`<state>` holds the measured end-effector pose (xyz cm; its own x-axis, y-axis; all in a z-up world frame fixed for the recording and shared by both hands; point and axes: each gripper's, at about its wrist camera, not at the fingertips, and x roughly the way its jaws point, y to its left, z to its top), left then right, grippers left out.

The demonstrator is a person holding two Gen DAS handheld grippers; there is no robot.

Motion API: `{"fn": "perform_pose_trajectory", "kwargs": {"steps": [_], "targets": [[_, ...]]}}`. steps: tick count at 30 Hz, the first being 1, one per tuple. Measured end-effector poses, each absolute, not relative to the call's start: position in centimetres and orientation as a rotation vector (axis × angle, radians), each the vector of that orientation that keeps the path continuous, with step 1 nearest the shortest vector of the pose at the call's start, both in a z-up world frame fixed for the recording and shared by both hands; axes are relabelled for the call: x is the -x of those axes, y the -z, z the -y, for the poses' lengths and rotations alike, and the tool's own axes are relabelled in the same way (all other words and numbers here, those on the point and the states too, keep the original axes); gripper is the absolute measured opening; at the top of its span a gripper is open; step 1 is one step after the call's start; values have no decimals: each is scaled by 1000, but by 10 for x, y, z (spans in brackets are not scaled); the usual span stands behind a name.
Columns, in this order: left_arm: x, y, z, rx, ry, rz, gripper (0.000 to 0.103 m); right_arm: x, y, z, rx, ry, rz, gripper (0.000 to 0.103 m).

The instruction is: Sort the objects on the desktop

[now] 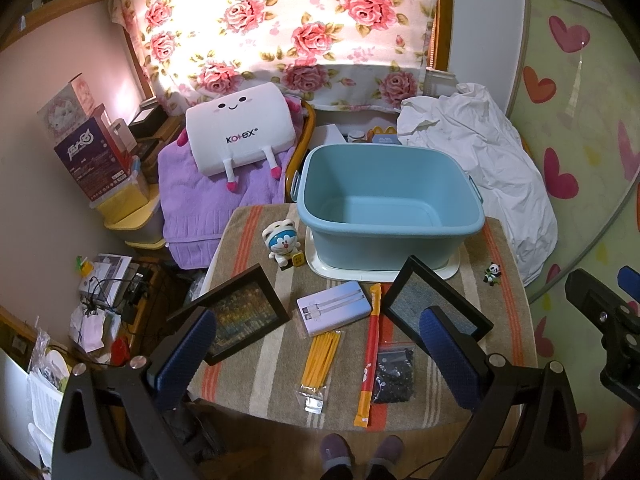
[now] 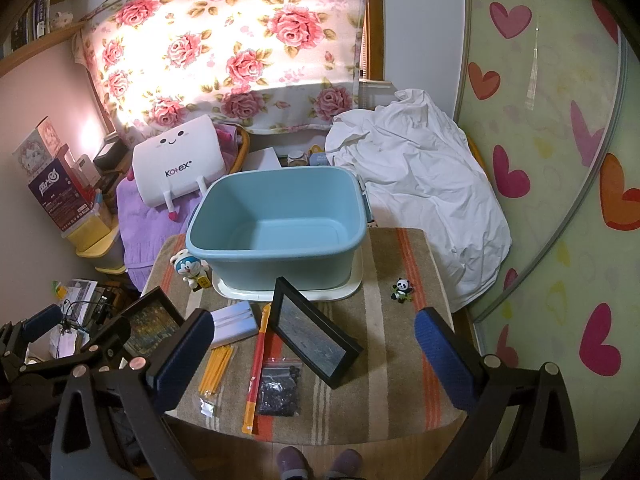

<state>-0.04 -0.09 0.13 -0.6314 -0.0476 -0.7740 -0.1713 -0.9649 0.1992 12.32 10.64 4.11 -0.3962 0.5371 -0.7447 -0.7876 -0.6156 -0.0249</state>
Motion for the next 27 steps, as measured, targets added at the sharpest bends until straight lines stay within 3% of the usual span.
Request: {"fn": "perform_pose_trajectory", "kwargs": {"steps": [27], "targets": [[-2,-3,3,1299,-2730,-378,103,-120,-38,-104,954,-2054,-422,103]]}}
